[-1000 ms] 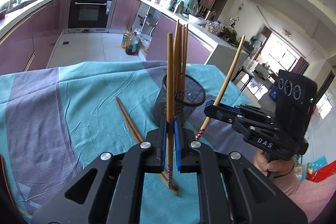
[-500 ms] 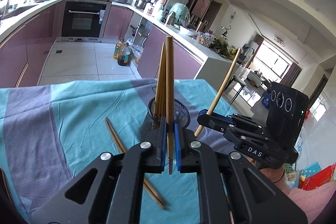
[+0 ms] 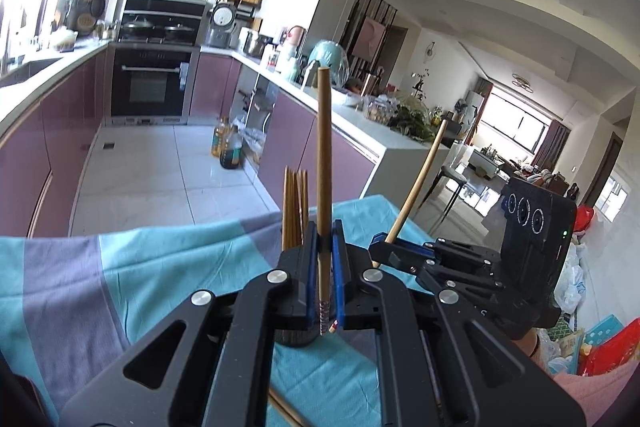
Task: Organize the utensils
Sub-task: 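Lower both chopsticks into the mesh holder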
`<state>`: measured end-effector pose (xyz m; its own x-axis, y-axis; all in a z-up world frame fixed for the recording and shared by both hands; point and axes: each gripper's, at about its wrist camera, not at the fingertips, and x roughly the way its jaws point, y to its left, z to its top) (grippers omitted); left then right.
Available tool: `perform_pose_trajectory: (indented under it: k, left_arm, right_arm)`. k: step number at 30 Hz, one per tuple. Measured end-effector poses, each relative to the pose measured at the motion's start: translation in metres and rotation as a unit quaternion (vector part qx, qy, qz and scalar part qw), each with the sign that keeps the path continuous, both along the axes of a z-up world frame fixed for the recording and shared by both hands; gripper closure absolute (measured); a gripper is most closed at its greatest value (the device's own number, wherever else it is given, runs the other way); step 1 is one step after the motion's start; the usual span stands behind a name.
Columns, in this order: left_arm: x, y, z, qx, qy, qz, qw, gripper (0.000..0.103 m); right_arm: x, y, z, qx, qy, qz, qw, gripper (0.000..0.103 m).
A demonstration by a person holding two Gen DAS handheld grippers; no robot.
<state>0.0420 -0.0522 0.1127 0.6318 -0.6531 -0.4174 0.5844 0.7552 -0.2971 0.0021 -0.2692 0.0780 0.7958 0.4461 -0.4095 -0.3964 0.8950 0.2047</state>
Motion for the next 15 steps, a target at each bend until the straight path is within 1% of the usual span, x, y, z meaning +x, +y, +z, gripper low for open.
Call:
perform_pose_trajectory:
  k: [5,10,15]
  left_arm:
    - [0.004,-0.009,0.008,0.011,-0.012,0.004,0.9999,0.096]
    - [0.015,-0.024,0.005,0.034,-0.012,0.008,0.9993,0.096]
    - [0.02,-0.037,-0.004,0.057,-0.006,0.008,0.9983,0.096]
  right_arm:
    - [0.008,0.0,0.005,-0.003,-0.007,-0.005,1.0,0.097]
    - [0.017,0.004,0.002,-0.008,-0.004,-0.009,1.0,0.097]
    - [0.023,0.007,-0.007,-0.013,0.005,-0.013,1.0,0.097]
